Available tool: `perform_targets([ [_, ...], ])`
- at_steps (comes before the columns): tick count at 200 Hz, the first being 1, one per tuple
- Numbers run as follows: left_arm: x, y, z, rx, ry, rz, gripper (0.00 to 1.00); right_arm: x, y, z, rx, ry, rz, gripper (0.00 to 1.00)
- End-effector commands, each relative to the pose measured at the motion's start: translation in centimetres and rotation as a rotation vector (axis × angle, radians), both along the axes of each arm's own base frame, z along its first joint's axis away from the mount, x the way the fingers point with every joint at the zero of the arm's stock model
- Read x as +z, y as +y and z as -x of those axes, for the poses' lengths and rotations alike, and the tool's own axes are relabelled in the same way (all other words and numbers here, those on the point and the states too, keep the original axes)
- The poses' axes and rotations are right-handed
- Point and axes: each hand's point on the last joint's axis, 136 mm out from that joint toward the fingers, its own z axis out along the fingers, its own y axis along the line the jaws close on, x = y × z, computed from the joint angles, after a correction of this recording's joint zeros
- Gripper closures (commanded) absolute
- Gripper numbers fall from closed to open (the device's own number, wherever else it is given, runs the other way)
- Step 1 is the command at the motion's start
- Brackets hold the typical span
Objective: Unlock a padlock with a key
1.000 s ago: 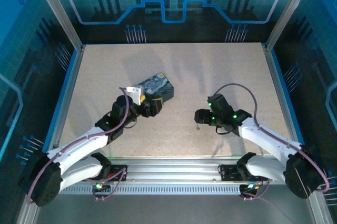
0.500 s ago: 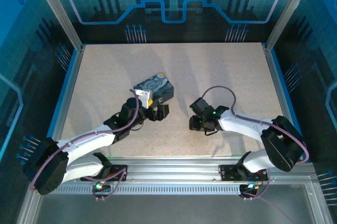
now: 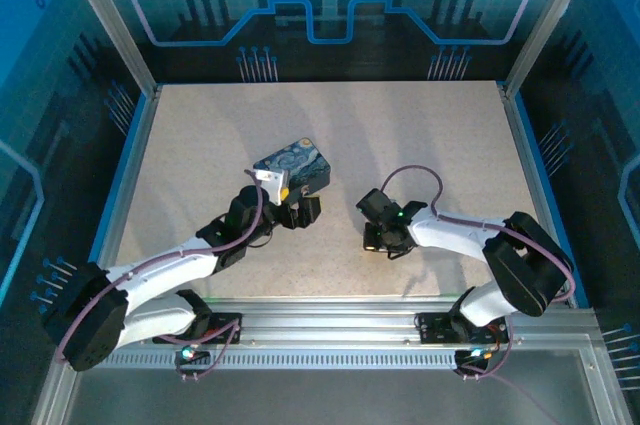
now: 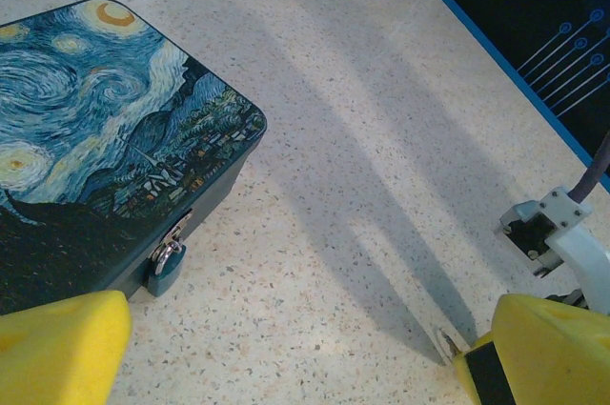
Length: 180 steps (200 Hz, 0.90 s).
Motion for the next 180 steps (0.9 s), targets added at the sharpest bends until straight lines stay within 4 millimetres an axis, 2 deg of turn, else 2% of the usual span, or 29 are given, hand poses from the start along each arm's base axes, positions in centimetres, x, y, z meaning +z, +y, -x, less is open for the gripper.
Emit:
perform_targets([
  [1, 0.18, 0.25, 0.37, 0.015, -0.001, 0.01, 0.01, -0.02, -0.05, 0.55, -0.005, 0.013, 0.024, 0.63],
  [16, 0.22, 0.33, 0.35, 0.017, -0.002, 0.006, 0.01, -0.12, -0.03, 0.71, 0.0, 0.017, 0.028, 0.64],
  [37, 0.11, 0.39, 0.39, 0.019, 0.001, -0.002, 0.01, -0.28, -0.11, 0.9, 0.003, 0.027, 0.038, 0.7],
  [63, 0.02, 0.46, 0.38, 0.022, 0.003, -0.005, 0.01, -0.33, -0.19, 1.04, 0.005, 0.028, 0.048, 0.71],
  [79, 0.06, 0.46, 0.38, 0.022, 0.003, -0.003, 0.01, -0.4, -0.12, 1.14, 0.006, 0.029, 0.048, 0.76],
  [103, 0.14, 0.44, 0.48, 0.02, 0.002, 0.0, 0.01, -0.49, -0.02, 1.23, 0.008, 0.029, 0.05, 0.77],
  [180, 0.65, 0.64, 0.79, 0.019, -0.01, 0.004, 0.01, -0.43, 0.14, 1.14, 0.018, 0.016, 0.046, 0.92],
])
